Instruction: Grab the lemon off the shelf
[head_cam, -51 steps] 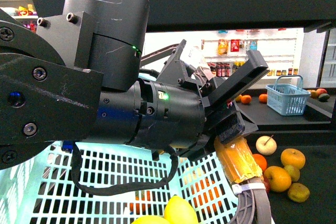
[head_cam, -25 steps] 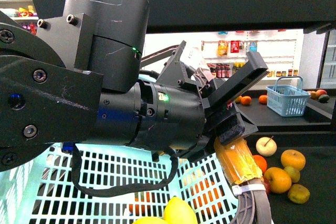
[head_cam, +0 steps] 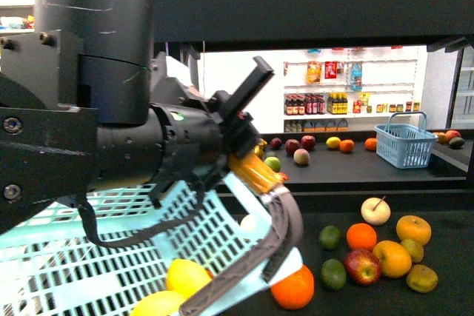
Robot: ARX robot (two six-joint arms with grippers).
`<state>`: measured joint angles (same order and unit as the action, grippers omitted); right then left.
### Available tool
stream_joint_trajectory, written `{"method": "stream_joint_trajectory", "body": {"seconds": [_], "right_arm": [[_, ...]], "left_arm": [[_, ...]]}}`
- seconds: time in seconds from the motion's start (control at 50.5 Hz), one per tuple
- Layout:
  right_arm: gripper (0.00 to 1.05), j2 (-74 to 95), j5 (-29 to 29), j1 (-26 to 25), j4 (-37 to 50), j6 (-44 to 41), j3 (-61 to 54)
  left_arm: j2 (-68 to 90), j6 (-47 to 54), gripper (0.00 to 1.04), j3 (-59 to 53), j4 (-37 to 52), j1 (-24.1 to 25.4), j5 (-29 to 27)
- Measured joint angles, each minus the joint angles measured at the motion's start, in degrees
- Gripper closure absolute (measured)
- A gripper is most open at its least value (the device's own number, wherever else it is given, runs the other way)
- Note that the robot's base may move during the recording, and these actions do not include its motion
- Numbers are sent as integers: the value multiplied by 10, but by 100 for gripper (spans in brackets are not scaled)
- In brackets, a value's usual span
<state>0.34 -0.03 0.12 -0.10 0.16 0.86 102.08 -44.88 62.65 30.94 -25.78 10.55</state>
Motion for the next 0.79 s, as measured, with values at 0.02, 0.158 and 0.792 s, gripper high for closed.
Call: {"method": "stream_joint_trajectory", "body": {"seconds": [0.02, 0.158, 0.792], "right_arm": [[8, 0, 0, 0, 0, 0, 0], [8, 0, 0, 0, 0, 0, 0], [8, 0, 0, 0, 0, 0, 0]], "left_arm": [[-2, -7, 96, 0, 3, 10, -19], [-28, -48, 96, -2, 11, 69, -105], [-13, -294, 96, -10, 95, 247, -177]]}}
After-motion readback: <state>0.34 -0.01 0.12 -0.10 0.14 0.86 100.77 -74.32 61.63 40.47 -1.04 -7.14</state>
